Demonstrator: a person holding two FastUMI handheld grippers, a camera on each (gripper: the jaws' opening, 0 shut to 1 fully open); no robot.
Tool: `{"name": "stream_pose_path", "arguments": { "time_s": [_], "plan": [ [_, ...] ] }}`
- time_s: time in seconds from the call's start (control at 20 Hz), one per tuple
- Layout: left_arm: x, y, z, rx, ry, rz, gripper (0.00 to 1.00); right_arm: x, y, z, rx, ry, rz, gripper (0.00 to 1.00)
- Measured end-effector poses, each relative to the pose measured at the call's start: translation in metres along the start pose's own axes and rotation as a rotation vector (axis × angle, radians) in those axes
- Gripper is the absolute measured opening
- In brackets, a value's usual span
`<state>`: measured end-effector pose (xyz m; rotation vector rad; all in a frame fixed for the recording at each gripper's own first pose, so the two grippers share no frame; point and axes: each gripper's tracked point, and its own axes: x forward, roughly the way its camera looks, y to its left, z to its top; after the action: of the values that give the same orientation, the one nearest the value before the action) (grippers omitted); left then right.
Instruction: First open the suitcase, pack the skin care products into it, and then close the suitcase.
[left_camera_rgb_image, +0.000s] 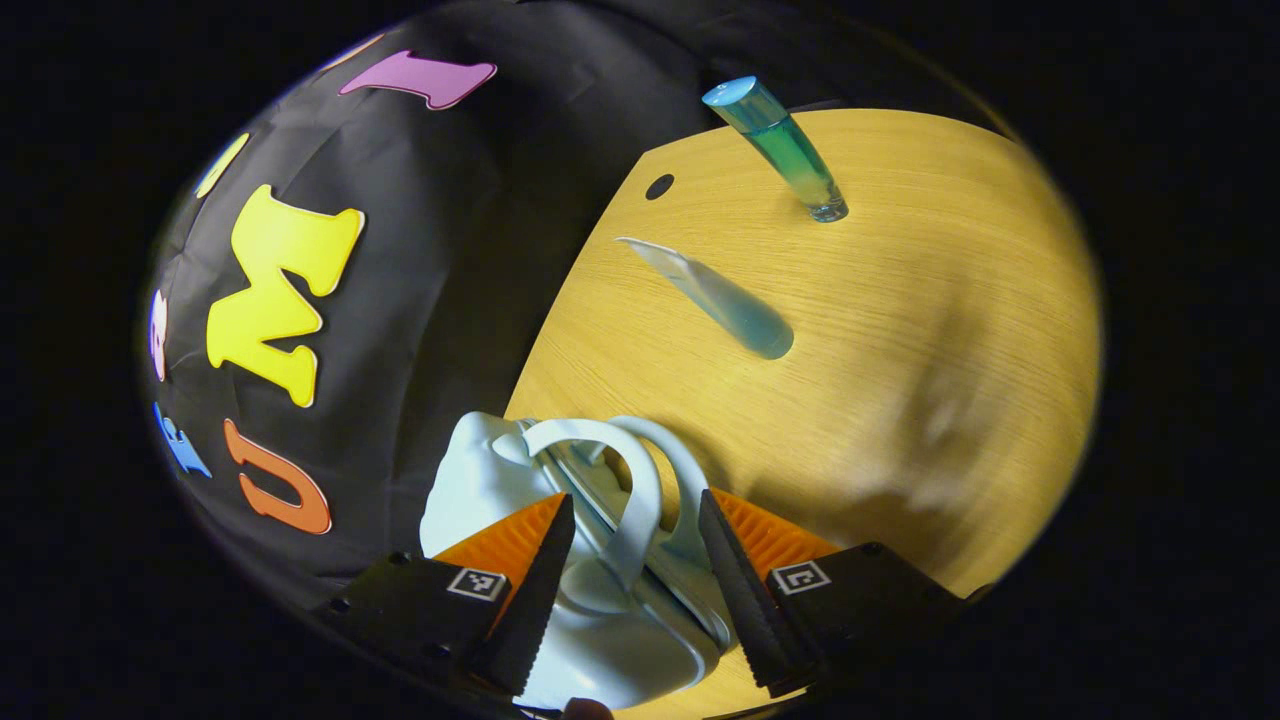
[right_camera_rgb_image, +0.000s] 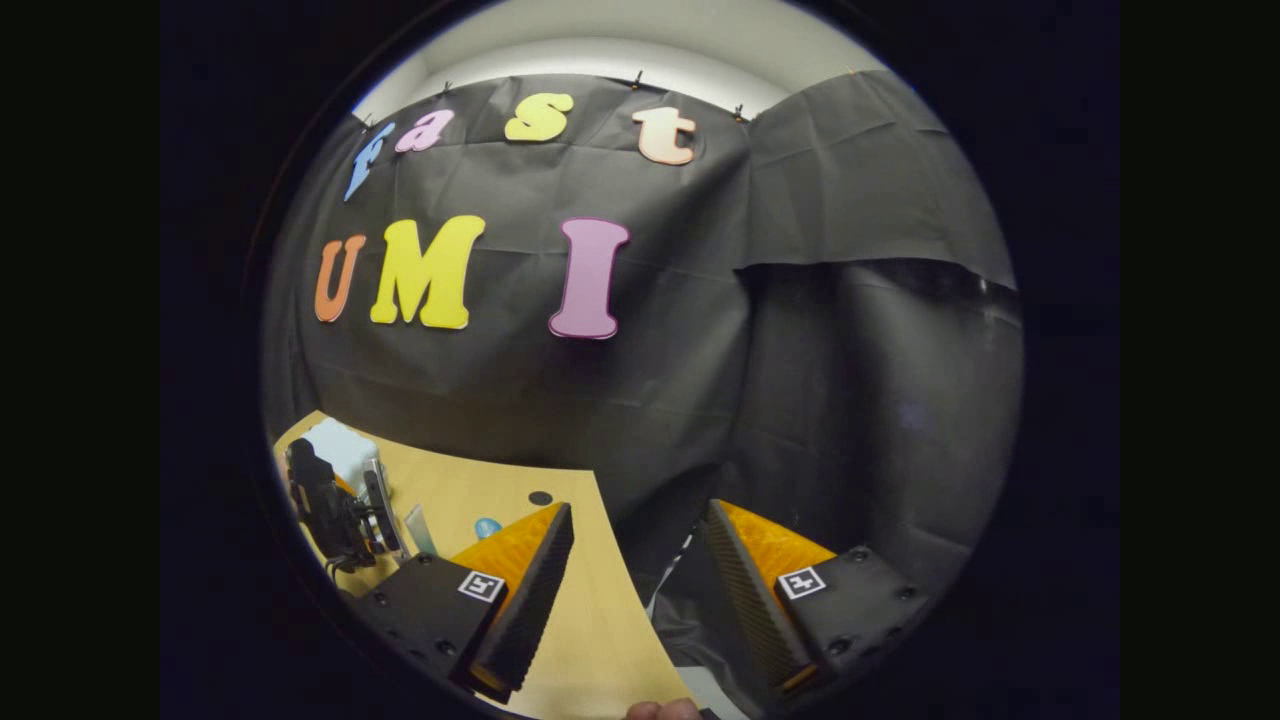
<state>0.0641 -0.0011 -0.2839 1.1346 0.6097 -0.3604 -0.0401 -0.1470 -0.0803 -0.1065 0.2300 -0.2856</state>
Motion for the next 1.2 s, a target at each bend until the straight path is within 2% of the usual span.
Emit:
{"name": "stream_pose_path", "arguments": {
  "time_s": [0.2, 0.4, 0.5, 0.55, 0.7, 0.8, 0.95, 1.0, 1.2],
  "plan": [
    [0.011, 0.003, -0.007, -0.004, 0.035, -0.007, 0.70, -0.005, -0.001, -0.005, -0.009, 0.013, -0.014, 0.80],
    [0.015, 0.009, -0.014, -0.018, 0.084, 0.027, 0.54, -0.012, 0.001, -0.003, -0.010, 0.008, -0.021, 0.80],
    [0.014, 0.009, -0.010, -0.041, 0.066, 0.029, 0.42, -0.017, 0.002, -0.005, -0.012, 0.009, -0.022, 0.80],
    [0.012, 0.011, -0.008, -0.056, 0.056, 0.035, 0.26, -0.020, 0.004, -0.005, -0.012, 0.009, -0.022, 0.80],
    [-0.005, 0.029, -0.008, -0.154, 0.027, 0.048, 0.13, -0.027, 0.009, -0.002, -0.016, -0.003, -0.020, 0.81],
    [-0.021, 0.049, -0.002, -0.207, -0.021, 0.081, 0.08, -0.031, 0.016, 0.002, -0.014, -0.013, -0.010, 0.81],
    [-0.054, 0.103, -0.004, -0.336, -0.114, 0.188, 0.03, -0.035, 0.034, 0.007, -0.014, -0.030, 0.020, 0.81],
    [-0.070, 0.123, -0.013, -0.404, -0.131, 0.234, 0.03, -0.036, 0.041, 0.008, -0.018, -0.031, 0.031, 0.81],
    [-0.110, 0.208, -0.057, -0.582, -0.206, 0.312, 0.02, -0.035, 0.077, 0.018, -0.023, -0.038, 0.104, 0.81]
  ]
}}
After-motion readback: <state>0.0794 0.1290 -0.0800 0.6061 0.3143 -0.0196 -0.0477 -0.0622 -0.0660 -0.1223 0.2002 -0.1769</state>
